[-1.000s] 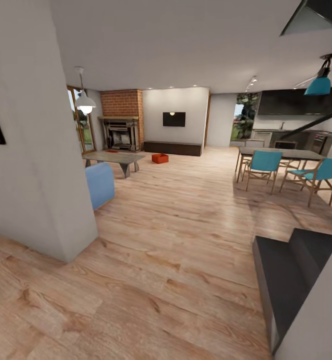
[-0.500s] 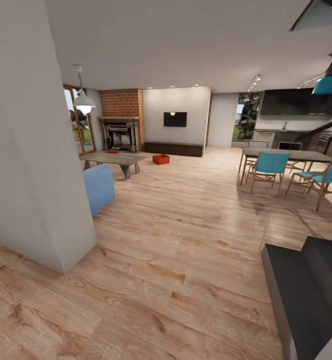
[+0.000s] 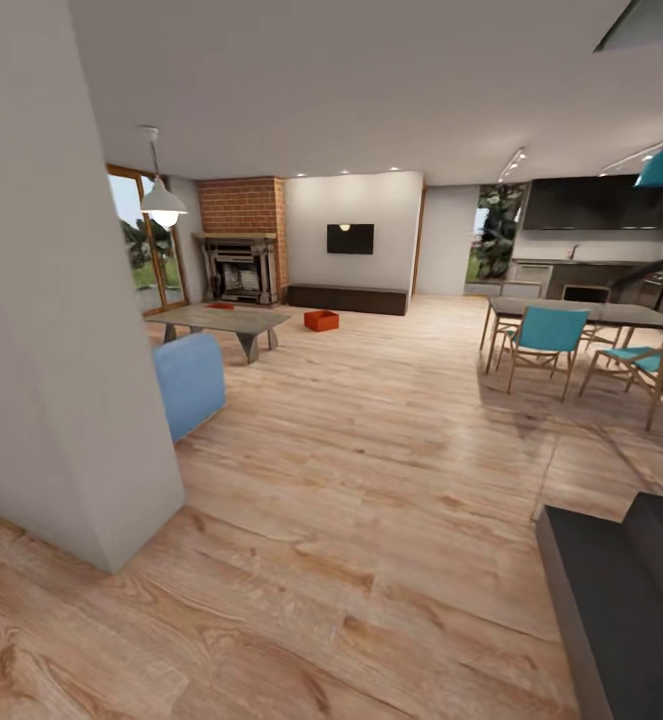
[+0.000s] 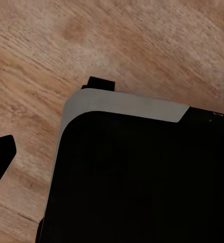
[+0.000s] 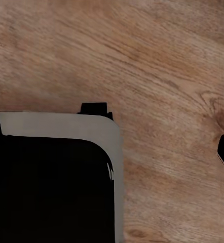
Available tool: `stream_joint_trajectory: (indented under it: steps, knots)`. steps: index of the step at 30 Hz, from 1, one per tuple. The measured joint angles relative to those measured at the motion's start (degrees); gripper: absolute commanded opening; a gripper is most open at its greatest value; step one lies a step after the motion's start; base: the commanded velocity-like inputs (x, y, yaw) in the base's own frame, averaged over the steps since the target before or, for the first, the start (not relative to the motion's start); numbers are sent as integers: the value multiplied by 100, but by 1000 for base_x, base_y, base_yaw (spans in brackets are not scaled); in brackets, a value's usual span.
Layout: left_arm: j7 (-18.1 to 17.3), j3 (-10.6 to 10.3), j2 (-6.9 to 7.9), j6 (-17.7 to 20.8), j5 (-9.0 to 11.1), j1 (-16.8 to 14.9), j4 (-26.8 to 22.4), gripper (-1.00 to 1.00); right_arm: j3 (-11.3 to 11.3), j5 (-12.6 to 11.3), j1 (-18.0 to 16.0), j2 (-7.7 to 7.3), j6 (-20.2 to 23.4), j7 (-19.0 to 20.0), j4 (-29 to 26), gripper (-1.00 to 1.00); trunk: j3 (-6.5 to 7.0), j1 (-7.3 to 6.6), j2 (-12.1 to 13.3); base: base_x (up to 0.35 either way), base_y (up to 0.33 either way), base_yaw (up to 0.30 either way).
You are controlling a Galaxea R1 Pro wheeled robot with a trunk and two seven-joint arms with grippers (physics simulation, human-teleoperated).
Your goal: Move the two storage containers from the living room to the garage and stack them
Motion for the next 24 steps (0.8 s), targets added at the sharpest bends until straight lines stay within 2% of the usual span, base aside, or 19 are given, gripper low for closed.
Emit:
stream_joint_trajectory:
  steps: [24]
  knots:
    - [0, 0, 0, -1, -1, 0, -9, 100, 0, 0, 0, 9, 1, 0, 0, 100, 0, 0, 0, 324, 0, 0]
